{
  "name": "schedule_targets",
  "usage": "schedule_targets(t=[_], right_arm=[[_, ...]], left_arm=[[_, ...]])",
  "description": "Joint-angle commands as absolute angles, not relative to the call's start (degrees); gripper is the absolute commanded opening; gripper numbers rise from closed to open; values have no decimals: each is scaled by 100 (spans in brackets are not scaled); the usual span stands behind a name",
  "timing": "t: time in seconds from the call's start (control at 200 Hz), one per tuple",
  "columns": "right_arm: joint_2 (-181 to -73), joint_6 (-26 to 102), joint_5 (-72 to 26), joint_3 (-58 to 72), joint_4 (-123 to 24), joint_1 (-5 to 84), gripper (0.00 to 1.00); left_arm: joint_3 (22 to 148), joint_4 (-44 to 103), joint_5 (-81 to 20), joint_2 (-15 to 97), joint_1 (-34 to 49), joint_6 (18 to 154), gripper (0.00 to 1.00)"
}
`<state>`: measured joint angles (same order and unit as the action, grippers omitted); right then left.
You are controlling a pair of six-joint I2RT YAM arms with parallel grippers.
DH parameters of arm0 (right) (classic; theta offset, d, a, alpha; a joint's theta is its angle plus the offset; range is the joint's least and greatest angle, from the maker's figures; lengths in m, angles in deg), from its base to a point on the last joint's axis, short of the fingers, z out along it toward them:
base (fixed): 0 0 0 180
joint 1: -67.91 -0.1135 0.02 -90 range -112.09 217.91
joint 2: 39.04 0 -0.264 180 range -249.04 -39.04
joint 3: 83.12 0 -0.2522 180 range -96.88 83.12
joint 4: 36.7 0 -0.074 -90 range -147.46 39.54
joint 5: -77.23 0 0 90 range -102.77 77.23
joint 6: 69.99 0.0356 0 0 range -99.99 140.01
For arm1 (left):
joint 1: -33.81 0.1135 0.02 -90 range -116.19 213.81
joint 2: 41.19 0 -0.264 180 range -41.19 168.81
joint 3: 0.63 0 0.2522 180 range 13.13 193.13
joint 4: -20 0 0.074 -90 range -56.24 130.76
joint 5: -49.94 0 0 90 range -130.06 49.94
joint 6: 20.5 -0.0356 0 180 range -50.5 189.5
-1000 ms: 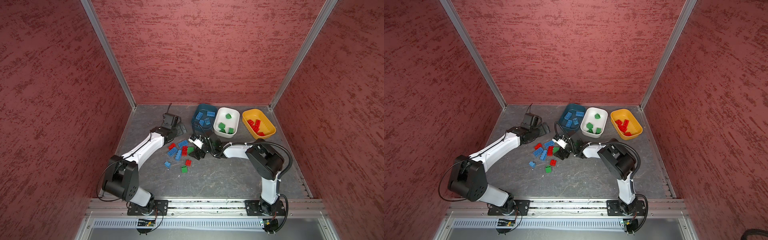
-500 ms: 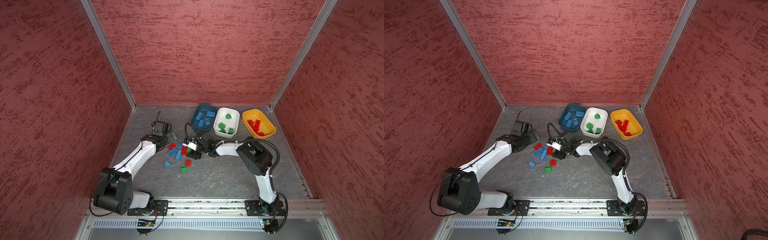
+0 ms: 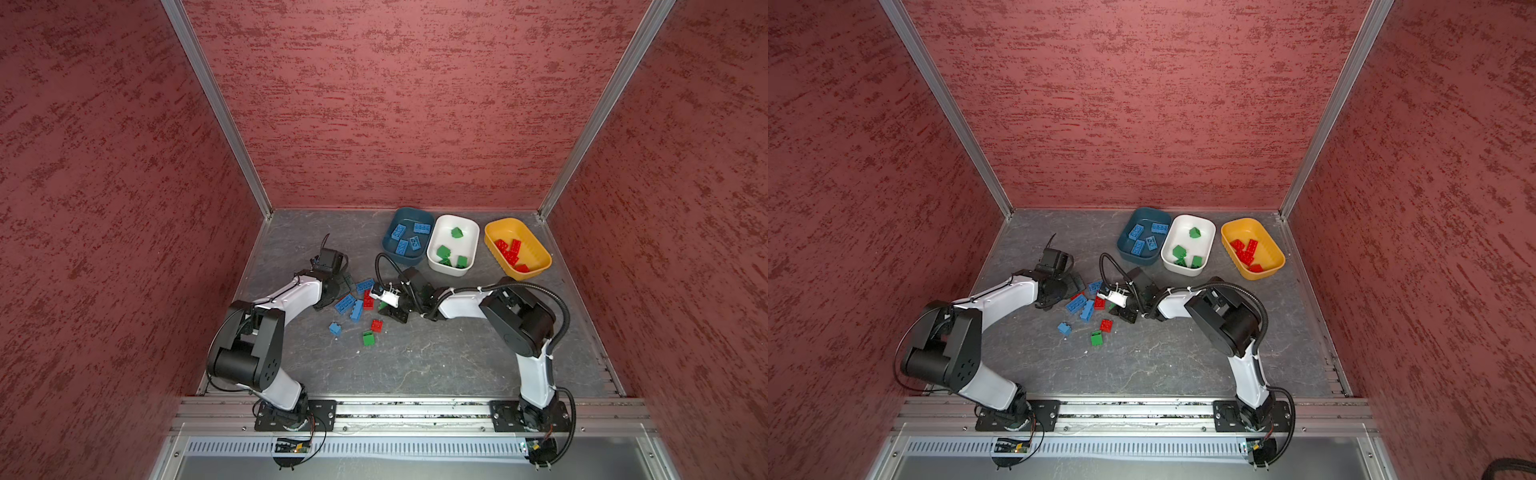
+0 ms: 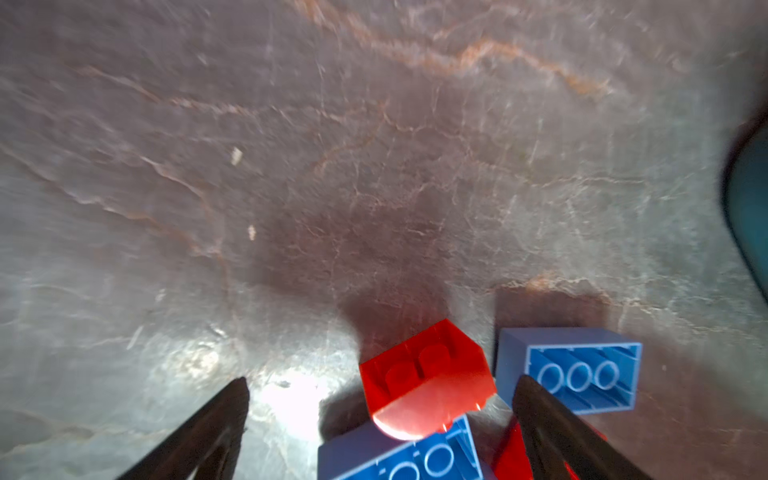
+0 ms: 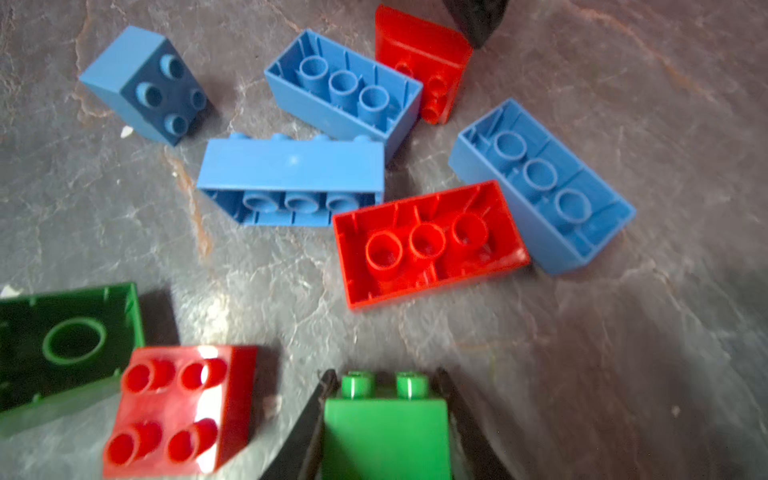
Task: Sort the legos into containers by color
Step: 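Carry the green brick into the white bin while the left reaches the pile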
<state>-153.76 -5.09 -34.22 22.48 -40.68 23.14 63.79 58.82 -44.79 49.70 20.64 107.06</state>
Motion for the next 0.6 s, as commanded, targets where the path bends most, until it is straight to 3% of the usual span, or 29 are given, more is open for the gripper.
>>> schedule_targets(t=[0.0, 0.361, 0.596], right_arm=[[-14932, -470, -3118, 2600, -3673, 2293, 23], [-13370, 575, -2887, 3522, -3125, 3284, 20], [-13146, 1408, -2729, 3364, -3212, 4343, 20]], left_arm=[[6318, 5384, -4189, 5136, 2071, 10571, 99], [6296, 5165, -3812, 5564, 1793, 10650, 99], [6493, 5556, -3903, 5627, 1324, 10896, 99]])
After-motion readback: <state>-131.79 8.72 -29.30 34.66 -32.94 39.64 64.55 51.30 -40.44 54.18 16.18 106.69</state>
